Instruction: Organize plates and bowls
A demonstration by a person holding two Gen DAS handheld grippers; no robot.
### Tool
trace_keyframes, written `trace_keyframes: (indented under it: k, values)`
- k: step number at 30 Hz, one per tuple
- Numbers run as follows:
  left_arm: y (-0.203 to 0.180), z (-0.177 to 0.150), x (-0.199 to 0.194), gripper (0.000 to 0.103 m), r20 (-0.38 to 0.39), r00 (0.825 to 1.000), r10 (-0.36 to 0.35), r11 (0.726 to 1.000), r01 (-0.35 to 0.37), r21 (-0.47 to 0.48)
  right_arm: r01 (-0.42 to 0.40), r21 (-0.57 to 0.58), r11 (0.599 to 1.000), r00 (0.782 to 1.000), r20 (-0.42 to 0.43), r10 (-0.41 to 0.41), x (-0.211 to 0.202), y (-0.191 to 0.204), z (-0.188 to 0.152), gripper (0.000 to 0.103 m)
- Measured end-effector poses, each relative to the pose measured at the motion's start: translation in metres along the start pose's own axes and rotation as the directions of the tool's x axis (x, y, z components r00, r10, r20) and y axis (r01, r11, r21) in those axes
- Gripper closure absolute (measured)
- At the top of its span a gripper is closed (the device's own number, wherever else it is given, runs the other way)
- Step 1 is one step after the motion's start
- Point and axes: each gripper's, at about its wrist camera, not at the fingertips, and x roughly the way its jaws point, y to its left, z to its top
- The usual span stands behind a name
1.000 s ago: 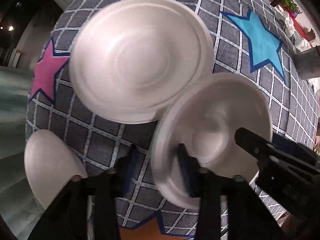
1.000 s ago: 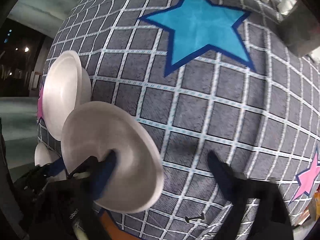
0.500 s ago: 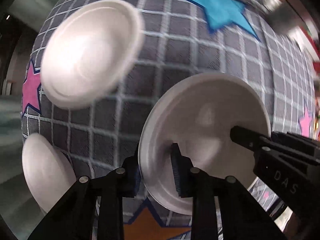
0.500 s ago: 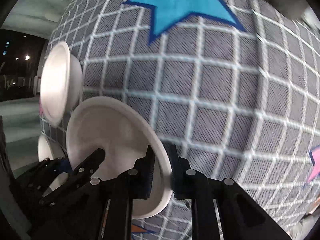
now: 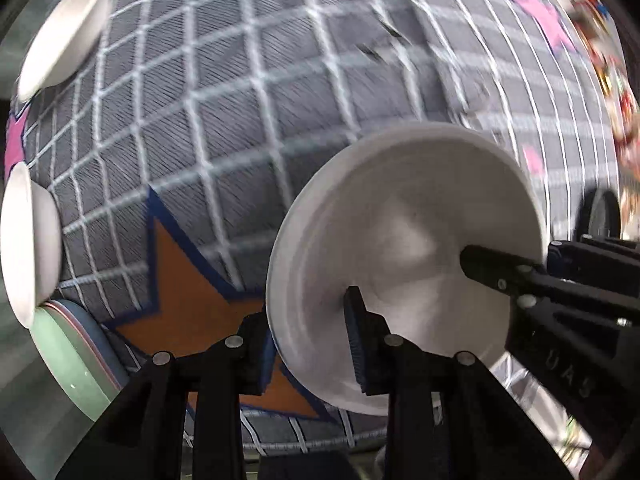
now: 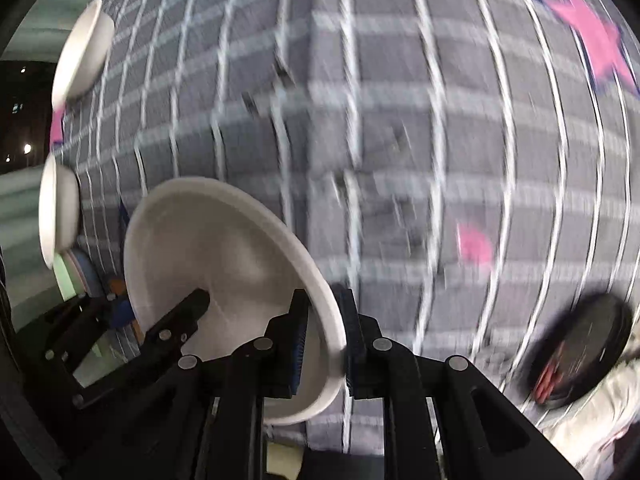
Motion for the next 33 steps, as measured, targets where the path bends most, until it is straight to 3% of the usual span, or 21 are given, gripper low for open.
trace_keyframes:
  k: [1,3,5,7,10,14,17,22,25,27,29,32,33]
  values:
    - [-0.005,-0.002,0.001,0.069,0.004,1.000,0.013,0.999,-0.013,0.029,0.008,-0.003,1.000,1.000,-0.005,-0.008,0.003,0.000,-0.009,0.085]
    - [-0.013,-0.006,-0.001,0.057,0.023,0.999,0.033,0.997,-0.035,0.075,0.010,-0.016,1.000,1.000,-0.007,-0.010,0.007,-0.003,-0.021,0.085]
    - [-0.021,-0.007,-0.005,0.028,0.047,0.997,0.068,0.992,-0.072,0.099,-0.005,-0.022,1.000,1.000,-0.003,0.005,0.008,-0.006,-0.029,0.085]
    - [-0.015,-0.010,-0.013,0.026,0.083,0.992,0.094,0.988,-0.103,0.112,-0.011,-0.009,1.000,1.000,0.003,0.011,0.006,-0.009,-0.033,0.081]
    - [0.004,-0.016,-0.024,0.025,0.091,0.992,0.090,0.988,-0.101,0.119,-0.012,0.019,1.000,0.999,0.038,0.012,-0.006,-0.024,-0.031,0.029]
    - [0.043,-0.039,-0.021,0.025,0.103,0.994,0.045,0.989,-0.059,0.134,0.010,0.029,1.000,0.994,0.104,-0.013,-0.035,-0.038,-0.018,0.029]
    - [0.057,-0.058,-0.022,0.025,0.120,0.992,-0.028,0.981,0.005,0.194,0.038,0.079,0.996,0.989,0.140,-0.049,-0.054,-0.042,-0.012,0.029]
    - [0.057,-0.125,-0.027,0.025,0.115,0.983,-0.146,0.928,0.096,0.360,0.073,0.195,0.978,0.974,0.199,-0.112,-0.091,-0.063,-0.022,0.029]
    - [0.059,-0.154,-0.040,0.025,0.161,0.970,-0.180,0.906,0.100,0.411,0.096,0.229,0.969,0.964,0.223,-0.148,-0.116,-0.059,-0.030,0.029]
    - [0.067,-0.152,-0.055,0.025,0.196,0.965,-0.177,0.915,0.088,0.393,0.107,0.242,0.964,0.954,0.248,-0.168,-0.131,-0.050,-0.033,0.029]
    - [0.092,-0.142,-0.060,0.025,0.234,0.958,-0.165,0.943,0.083,0.323,0.109,0.231,0.967,0.948,0.269,-0.171,-0.141,-0.031,-0.031,0.029]
    - [0.130,-0.132,-0.063,0.025,0.279,0.953,-0.119,0.983,0.074,0.168,0.118,0.183,0.976,0.944,0.283,-0.167,-0.139,0.010,-0.031,0.029]
    - [0.149,-0.129,-0.068,0.025,0.289,0.952,-0.101,0.991,0.071,0.112,0.109,0.160,0.981,0.931,0.328,-0.157,-0.135,0.025,-0.031,0.029]
